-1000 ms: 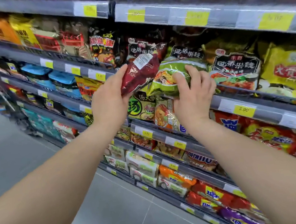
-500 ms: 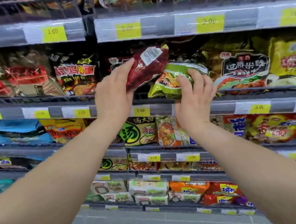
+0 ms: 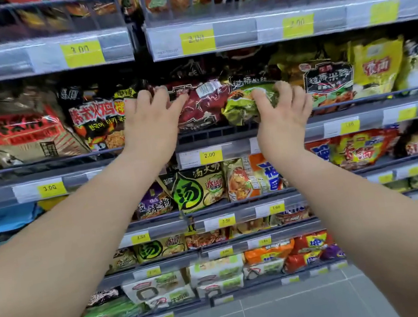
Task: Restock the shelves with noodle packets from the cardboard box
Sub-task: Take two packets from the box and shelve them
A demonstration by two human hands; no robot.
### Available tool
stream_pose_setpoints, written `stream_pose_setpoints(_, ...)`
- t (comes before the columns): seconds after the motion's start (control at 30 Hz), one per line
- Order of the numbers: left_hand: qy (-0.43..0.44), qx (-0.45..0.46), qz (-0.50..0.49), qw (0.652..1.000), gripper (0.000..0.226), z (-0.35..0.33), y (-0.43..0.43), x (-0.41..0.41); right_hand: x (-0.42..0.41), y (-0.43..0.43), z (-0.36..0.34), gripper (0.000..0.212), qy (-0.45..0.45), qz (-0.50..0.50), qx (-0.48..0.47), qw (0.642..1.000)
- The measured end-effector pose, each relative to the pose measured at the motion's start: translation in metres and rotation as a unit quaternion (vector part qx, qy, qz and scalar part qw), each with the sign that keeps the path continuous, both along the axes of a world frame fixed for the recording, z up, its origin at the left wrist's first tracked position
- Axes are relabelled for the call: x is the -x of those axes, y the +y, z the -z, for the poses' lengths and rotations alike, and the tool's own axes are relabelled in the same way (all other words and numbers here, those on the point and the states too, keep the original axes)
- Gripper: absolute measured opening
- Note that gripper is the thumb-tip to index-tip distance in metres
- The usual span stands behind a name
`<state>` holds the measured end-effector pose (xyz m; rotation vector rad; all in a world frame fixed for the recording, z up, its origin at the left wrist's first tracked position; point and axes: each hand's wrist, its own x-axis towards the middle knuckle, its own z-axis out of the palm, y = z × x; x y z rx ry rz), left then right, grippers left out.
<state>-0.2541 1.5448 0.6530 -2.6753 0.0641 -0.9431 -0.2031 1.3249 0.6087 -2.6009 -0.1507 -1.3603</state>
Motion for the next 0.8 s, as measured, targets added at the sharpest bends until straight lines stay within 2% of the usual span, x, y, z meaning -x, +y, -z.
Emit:
stream_pose_setpoints(0.1, 0.039, -0.018, -0.018, 0.999, 0.061, -0.013, -0.010, 0.001, -0.001, -0.005, -0.008, 0.058, 0.021, 0.015, 0.024, 0.999)
stream_pose_setpoints(0.2, 0.049, 0.007, -0.021, 0.999, 0.062, -0.013, -0.020, -0.002, -0.006, -0.011, -0.015, 0.059, 0.047, 0.004, 0.050, 0.998)
stream_pose_setpoints(0.27, 0.023, 0.019, -0.008, 1.000, 0.074, -0.001, -0.023, -0.001, -0.010, -0.009, -0.014, 0.062, 0.070, -0.013, 0.053, 0.996)
stream_pose_setpoints(0.37, -0.079, 0.003, 0.042, 0.996, 0.083, 0.029, -0.029, 0.002, -0.014, -0.006, -0.007, 0.065, 0.091, -0.027, 0.054, 0.994)
stream_pose_setpoints(0.47, -0.086, 0.006, 0.074, 0.994, 0.074, 0.055, -0.039, 0.004, -0.018, -0.011, -0.009, 0.058, 0.081, -0.053, 0.052, 0.994)
stream_pose_setpoints(0.6, -0.037, 0.084, 0.030, 0.995, 0.066, 0.056, -0.047, -0.007, -0.029, -0.019, -0.023, 0.039, 0.049, -0.087, 0.056, 0.993)
stream_pose_setpoints(0.7, -0.050, 0.110, 0.023, 0.992, 0.062, 0.043, -0.048, -0.017, -0.038, -0.016, -0.034, 0.038, 0.069, -0.091, 0.055, 0.992)
stream_pose_setpoints(0.8, -0.048, 0.119, 0.015, 0.992, 0.060, 0.037, -0.051, -0.024, -0.044, -0.011, -0.037, 0.038, 0.095, -0.055, 0.065, 0.992)
